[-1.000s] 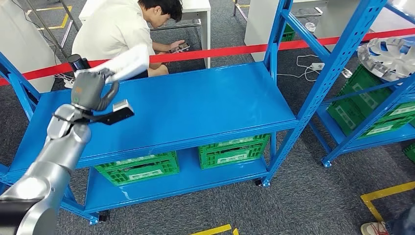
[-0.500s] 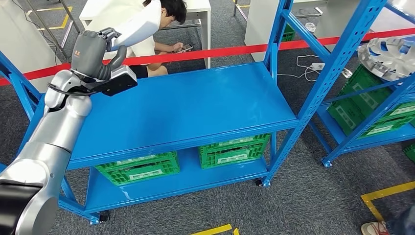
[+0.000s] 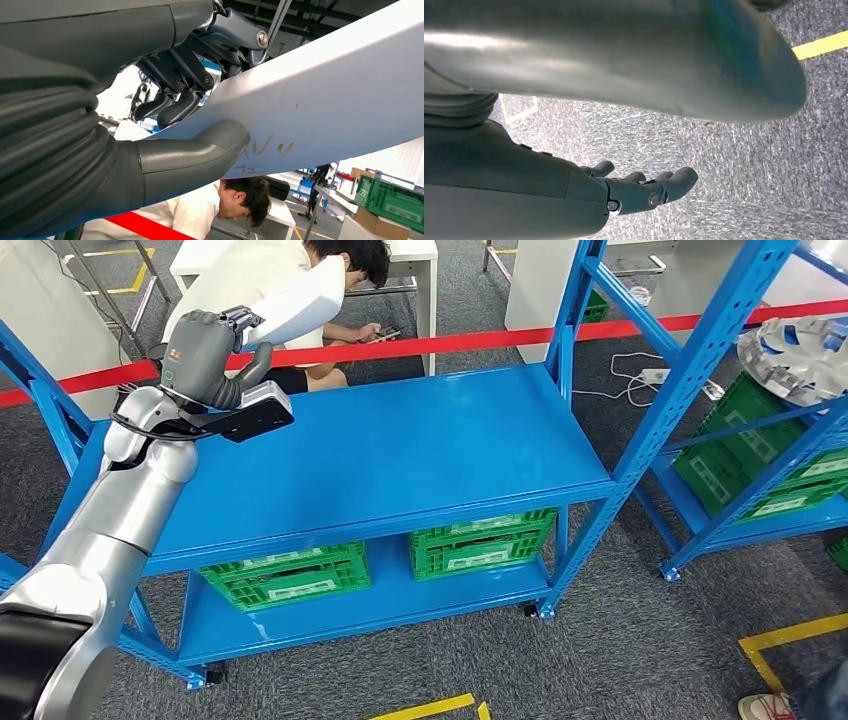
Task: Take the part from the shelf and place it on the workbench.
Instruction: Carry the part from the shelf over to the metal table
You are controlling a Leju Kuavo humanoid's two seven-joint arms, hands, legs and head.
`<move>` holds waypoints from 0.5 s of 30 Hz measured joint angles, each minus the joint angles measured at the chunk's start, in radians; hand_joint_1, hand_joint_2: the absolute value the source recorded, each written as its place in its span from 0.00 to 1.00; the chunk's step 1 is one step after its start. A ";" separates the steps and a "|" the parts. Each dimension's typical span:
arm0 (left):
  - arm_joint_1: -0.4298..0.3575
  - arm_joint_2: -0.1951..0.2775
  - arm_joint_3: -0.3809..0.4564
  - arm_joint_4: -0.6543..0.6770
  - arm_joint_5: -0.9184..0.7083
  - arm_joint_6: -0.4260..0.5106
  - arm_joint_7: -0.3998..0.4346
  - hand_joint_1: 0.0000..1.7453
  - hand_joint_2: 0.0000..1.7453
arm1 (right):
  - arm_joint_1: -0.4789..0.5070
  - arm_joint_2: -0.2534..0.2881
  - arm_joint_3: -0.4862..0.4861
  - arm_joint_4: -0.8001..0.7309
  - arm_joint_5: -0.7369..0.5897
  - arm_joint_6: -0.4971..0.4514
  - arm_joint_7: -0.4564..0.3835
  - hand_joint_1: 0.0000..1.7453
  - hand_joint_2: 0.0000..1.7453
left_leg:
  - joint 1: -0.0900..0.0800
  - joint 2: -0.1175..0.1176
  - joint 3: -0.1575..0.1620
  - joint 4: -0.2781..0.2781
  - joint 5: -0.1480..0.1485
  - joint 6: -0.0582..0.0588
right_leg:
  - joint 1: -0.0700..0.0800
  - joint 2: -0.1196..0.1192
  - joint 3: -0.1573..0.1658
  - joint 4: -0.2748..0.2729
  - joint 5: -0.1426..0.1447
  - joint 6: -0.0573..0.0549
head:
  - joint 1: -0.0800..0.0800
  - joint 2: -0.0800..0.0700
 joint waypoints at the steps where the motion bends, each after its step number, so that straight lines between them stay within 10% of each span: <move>1: 0.000 0.002 -0.002 0.000 0.000 0.002 0.000 1.00 1.00 | 0.000 0.000 0.000 0.000 0.000 0.001 0.000 0.00 0.00 | -0.001 -0.001 -0.004 0.005 -0.001 -0.007 | 0.001 0.001 0.016 -0.033 0.006 -0.005 | 0.000 0.000; 5: 0.000 0.014 -0.008 0.001 0.000 0.006 0.001 1.00 1.00 | -0.004 0.000 0.000 0.000 0.000 0.003 0.000 0.00 0.00 | -0.001 -0.004 -0.016 0.011 -0.002 -0.036 | 0.002 0.003 0.012 -0.052 0.015 -0.034 | -0.003 0.000; 11: 0.009 0.032 -0.017 0.012 0.001 0.010 0.002 1.00 1.00 | -0.006 0.001 0.000 0.000 0.000 0.003 0.000 0.00 0.00 | 0.006 -0.005 -0.092 0.257 -0.160 -0.063 | 0.000 0.002 -0.019 -0.061 0.048 -0.056 | -0.012 0.000; 15: 0.016 0.035 -0.022 0.014 -0.001 0.017 0.002 1.00 1.00 | -0.007 0.001 0.000 0.000 0.000 0.004 0.000 0.00 0.00 | 0.008 -0.005 0.045 0.068 -0.088 -0.057 | 0.000 0.002 -0.046 -0.060 0.074 -0.043 | -0.014 0.000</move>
